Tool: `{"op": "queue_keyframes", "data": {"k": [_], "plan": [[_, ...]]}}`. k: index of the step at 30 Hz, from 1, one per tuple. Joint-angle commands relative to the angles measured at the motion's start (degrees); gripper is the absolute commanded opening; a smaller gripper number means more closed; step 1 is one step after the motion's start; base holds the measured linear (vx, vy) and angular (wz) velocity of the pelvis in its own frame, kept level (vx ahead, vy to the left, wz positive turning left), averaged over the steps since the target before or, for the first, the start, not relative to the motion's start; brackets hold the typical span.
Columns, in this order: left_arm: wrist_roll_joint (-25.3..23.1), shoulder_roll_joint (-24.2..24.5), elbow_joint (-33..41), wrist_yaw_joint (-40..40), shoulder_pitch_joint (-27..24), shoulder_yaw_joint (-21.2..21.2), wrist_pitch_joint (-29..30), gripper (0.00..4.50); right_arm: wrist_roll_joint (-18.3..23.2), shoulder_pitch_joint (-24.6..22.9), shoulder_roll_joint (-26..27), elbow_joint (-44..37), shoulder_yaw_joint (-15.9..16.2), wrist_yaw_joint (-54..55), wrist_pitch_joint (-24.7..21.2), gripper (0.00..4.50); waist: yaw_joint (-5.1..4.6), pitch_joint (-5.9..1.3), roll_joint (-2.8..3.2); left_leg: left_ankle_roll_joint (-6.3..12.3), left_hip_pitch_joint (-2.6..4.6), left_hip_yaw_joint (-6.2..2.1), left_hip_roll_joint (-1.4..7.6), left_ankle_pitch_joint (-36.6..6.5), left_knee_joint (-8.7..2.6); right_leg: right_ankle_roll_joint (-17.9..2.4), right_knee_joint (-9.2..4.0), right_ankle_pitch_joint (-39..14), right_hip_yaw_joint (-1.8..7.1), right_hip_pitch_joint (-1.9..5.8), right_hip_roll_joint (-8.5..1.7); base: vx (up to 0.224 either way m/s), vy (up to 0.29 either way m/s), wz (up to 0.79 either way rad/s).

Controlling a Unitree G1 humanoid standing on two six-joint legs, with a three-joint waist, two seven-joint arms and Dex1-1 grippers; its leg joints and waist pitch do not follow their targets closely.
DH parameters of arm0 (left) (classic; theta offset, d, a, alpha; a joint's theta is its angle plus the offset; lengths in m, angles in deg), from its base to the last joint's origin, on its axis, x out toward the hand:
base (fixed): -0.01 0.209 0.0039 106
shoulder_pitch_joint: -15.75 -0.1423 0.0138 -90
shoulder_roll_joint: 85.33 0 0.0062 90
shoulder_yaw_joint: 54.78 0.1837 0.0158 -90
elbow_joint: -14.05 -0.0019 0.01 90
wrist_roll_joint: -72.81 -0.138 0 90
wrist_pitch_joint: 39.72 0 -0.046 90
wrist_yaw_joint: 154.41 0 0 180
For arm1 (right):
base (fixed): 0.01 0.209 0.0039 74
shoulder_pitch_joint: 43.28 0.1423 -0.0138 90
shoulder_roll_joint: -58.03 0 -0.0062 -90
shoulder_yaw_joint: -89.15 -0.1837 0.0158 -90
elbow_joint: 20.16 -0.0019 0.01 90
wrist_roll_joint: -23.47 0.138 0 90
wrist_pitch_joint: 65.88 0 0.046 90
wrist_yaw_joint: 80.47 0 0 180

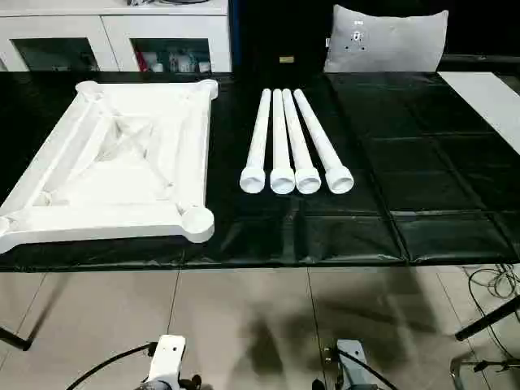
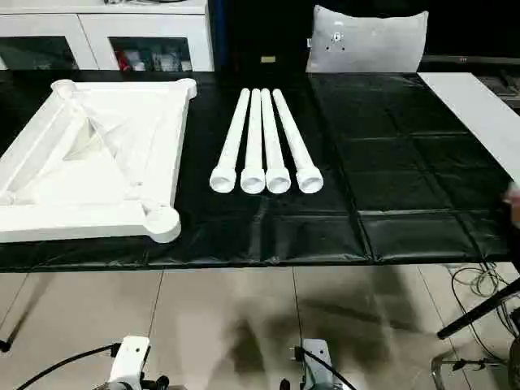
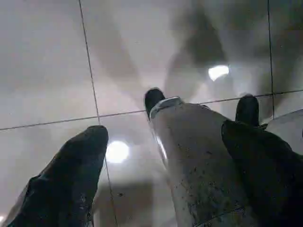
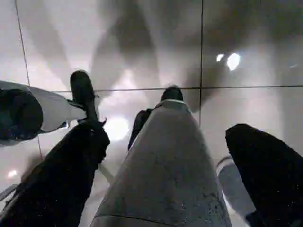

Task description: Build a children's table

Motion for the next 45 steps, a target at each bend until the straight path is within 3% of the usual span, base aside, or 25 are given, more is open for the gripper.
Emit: {"op": "queue_keyframes", "data": {"k": [1, 45], "plan": [[-0.39, 0.14, -0.30, 0.28, 0.05, 0.28, -0.02, 4.42, 0.43, -0.43, -0.11, 0.48, 0.04, 0.36, -0.40, 4.50, 0.06, -1.80, 0.32, 6.83, 0.35, -2.07, 6.06, -5.86, -4.76, -15.46, -3.94, 15.76, 3.58, 1.16, -7.54, 0.000, 0.000, 0.00], [-0.39, 0.14, -0.30, 0.28, 0.05, 0.28, -0.02, 4.42, 0.43, -0.43, -0.11, 0.48, 0.04, 0.36, -0.40, 4.50, 0.08, -1.83, 0.31, 6.81, 0.37, -2.10, 6.08, -5.66, -4.73, -15.53, -3.87, 16.04, 3.58, 1.16, -7.52, 0.000, 0.000, 0.00]]}}
